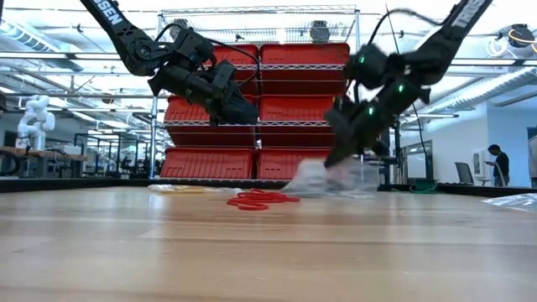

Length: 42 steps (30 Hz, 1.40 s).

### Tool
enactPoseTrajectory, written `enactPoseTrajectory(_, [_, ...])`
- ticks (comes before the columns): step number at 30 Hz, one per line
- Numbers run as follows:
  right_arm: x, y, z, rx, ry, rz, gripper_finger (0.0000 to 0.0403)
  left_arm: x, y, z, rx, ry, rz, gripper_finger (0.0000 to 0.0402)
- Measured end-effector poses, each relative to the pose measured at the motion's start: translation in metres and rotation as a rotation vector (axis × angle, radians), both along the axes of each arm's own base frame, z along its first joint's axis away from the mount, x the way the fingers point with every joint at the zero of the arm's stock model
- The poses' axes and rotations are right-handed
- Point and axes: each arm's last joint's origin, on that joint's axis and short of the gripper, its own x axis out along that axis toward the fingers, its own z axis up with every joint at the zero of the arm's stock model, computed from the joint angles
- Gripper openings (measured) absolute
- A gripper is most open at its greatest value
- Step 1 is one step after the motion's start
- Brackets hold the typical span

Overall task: Sort rubber bands
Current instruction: Close the top right transparent zip bag

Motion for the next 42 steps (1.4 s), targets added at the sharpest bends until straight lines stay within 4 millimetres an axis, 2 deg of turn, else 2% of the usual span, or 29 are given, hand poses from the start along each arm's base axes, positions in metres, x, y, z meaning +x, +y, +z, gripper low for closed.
enactPoseTrajectory(7, [-0.006,0.017,0.046,-0.154,-0.121,0.098,0.0001,0.008,-0.009,0.007,0.021,-0.076,-0.091,0.0176])
enactPoseTrajectory(13, [-0.007,0.033,0.065,-0.234,-0.174,0.16,0.0001,0.013,-0.015,0.018,-0.011,-0.184,-0.126,0.0176])
enactPoseTrajectory(19, [-0.003,0.043,0.07,-0.287,-0.205,0.221,0.0,0.017,-0.022,0.018,-0.012,-0.188,-0.127,0.0176])
enactPoseTrajectory(28, [-0.001,0.045,0.074,-0.314,-0.234,0.235,0.0,0.028,-0.032,0.026,-0.001,-0.173,-0.132,0.0176])
enactPoseTrajectory(42, [0.0,0.048,0.075,-0.325,-0.246,0.252,0.0,0.032,-0.036,0.027,0.013,-0.155,-0.126,0.0176])
